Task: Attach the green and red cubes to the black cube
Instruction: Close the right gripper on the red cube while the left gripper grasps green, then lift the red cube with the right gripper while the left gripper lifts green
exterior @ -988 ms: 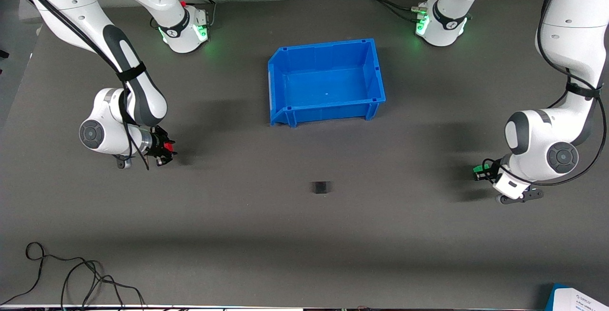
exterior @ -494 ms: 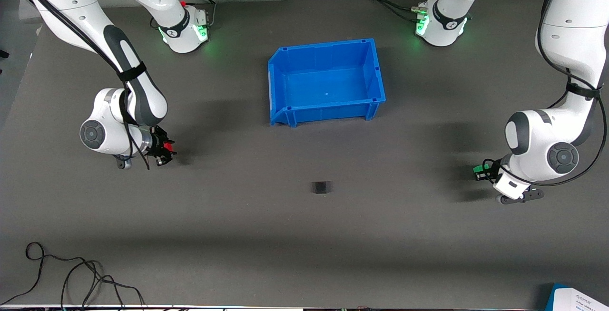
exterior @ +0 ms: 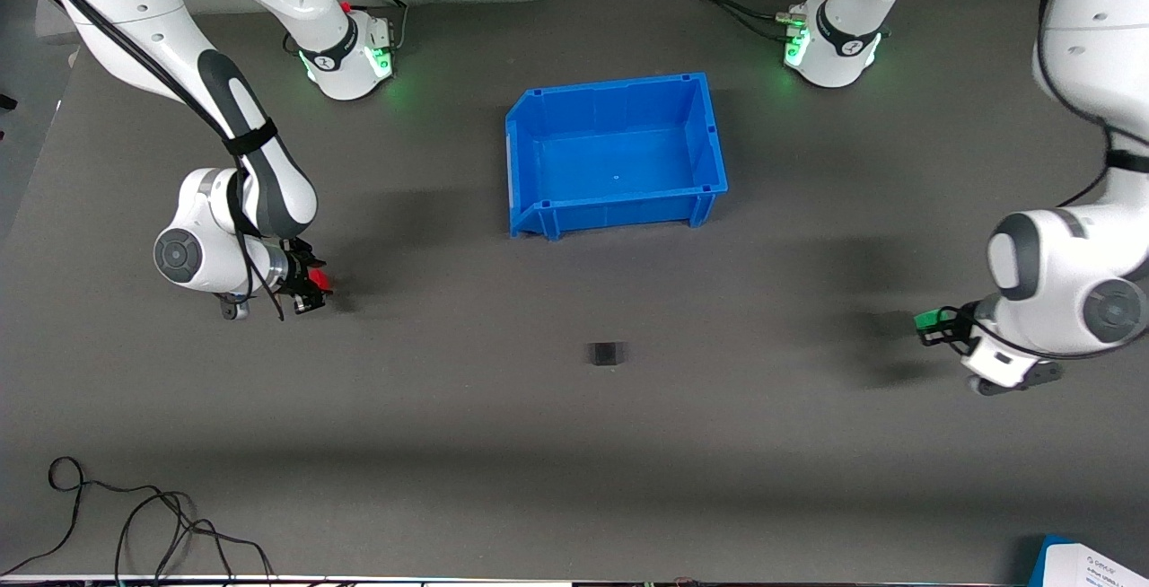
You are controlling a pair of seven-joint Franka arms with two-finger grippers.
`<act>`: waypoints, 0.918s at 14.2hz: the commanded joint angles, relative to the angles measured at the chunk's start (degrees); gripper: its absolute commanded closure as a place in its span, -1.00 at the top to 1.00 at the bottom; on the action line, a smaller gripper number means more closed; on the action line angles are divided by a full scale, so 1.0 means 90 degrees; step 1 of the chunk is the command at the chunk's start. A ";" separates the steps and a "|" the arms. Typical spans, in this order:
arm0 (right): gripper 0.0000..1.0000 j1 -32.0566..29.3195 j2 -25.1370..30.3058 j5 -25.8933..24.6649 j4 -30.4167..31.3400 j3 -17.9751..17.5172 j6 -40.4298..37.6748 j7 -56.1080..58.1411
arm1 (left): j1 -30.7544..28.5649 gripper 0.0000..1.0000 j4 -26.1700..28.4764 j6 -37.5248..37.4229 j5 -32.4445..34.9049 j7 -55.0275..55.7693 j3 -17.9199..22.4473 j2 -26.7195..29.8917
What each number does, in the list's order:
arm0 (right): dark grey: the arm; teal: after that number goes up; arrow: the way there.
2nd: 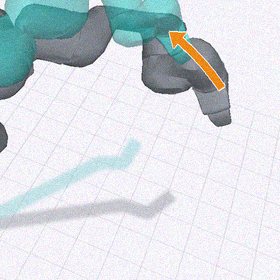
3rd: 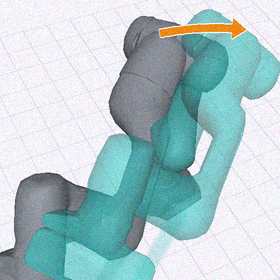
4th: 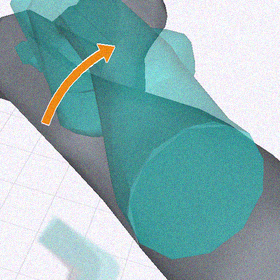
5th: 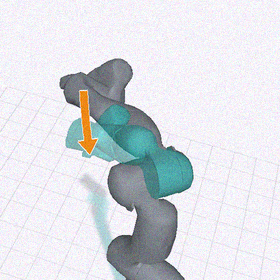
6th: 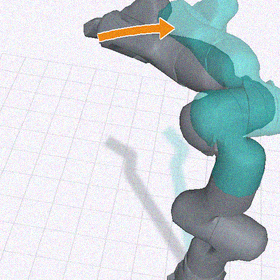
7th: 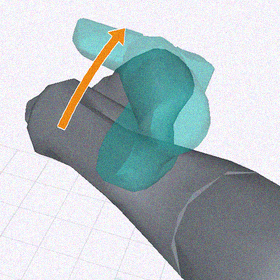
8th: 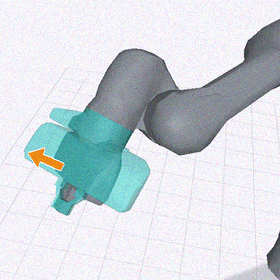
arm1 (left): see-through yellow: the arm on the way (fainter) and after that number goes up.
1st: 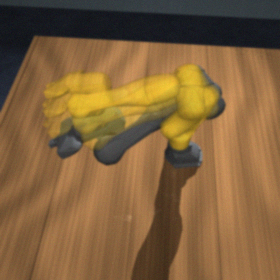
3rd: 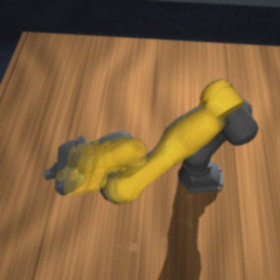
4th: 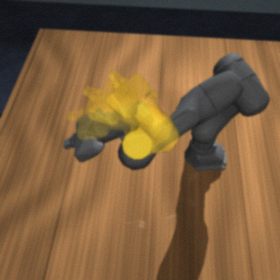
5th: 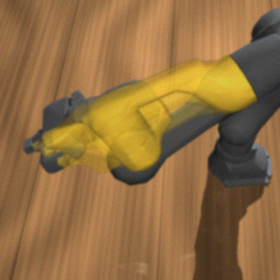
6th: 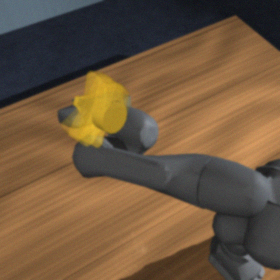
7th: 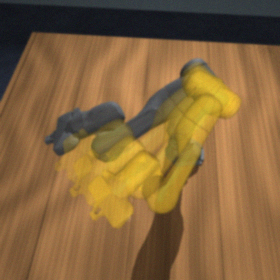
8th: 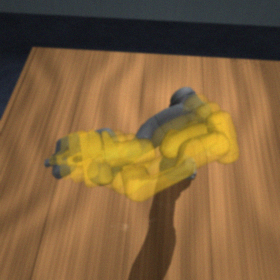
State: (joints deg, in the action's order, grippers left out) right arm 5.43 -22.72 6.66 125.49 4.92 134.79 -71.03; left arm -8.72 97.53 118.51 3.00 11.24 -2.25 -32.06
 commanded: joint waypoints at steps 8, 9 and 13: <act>0.37 0.0003 -0.0014 -0.1677 -0.0057 0.0195 -0.0133 0.0118 | 0.0323 -1.00 -0.1197 -0.1029 -0.0371 0.3904 -0.0151 0.0046; 0.30 0.0003 -0.0034 -0.1677 -0.0057 0.0195 -0.0123 0.0119 | 0.0363 -1.00 -0.1256 -0.1029 -0.0672 0.4275 -0.0151 0.0046; 0.29 -0.0046 -0.0044 -0.1560 -0.0115 0.0195 -0.0094 0.0032 | 0.0811 -1.00 -0.1334 -0.0699 -0.1164 0.6011 -0.0170 0.0017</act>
State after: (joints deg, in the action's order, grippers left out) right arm 5.26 -22.93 -7.01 125.17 6.51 134.03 -70.81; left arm -4.18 86.86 110.99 -6.55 56.83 -4.20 -31.28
